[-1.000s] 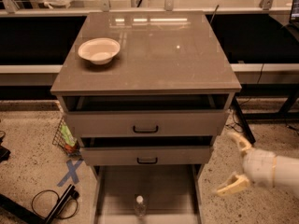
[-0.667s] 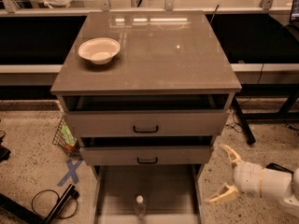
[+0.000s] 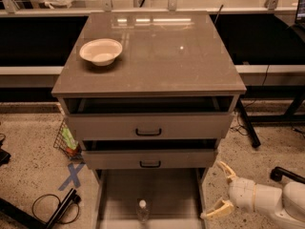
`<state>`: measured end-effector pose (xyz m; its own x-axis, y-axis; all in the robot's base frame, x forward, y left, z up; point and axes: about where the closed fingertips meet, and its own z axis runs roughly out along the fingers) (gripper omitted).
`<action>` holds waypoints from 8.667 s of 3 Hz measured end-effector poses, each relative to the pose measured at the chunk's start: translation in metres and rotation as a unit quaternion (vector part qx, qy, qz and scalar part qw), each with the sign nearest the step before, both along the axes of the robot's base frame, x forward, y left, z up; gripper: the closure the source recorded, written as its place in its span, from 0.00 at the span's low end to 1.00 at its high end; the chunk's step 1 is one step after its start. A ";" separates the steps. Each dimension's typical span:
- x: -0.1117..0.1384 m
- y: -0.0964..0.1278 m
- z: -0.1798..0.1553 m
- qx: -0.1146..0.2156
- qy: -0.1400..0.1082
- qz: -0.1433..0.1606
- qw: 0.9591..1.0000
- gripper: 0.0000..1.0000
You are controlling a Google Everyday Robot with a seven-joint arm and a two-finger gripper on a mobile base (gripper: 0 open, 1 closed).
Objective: Pick water bottle from bottom drawer and place on counter
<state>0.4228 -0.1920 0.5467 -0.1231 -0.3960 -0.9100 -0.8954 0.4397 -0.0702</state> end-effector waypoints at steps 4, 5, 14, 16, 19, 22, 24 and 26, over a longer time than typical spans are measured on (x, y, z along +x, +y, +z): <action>0.011 0.123 -0.177 0.076 0.039 0.078 0.993 0.00; 0.008 0.187 -0.238 0.099 0.034 0.091 0.990 0.00; 0.044 0.240 -0.286 0.167 0.028 0.183 0.968 1.00; 0.049 0.218 -0.152 0.201 0.079 0.151 0.965 1.00; 0.095 0.151 0.114 0.182 0.070 0.116 0.974 1.00; 0.076 0.171 0.239 0.194 0.045 0.128 0.971 1.00; 0.114 0.183 0.377 0.165 -0.013 0.056 0.985 1.00; 0.180 0.188 0.469 0.116 -0.085 0.001 0.990 1.00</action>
Offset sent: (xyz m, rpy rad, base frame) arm 0.0193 0.0934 -0.1698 0.1819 0.1200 0.0933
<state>0.6026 -0.0040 1.0152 0.0397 -0.1747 -0.9838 -0.8800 0.4604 -0.1172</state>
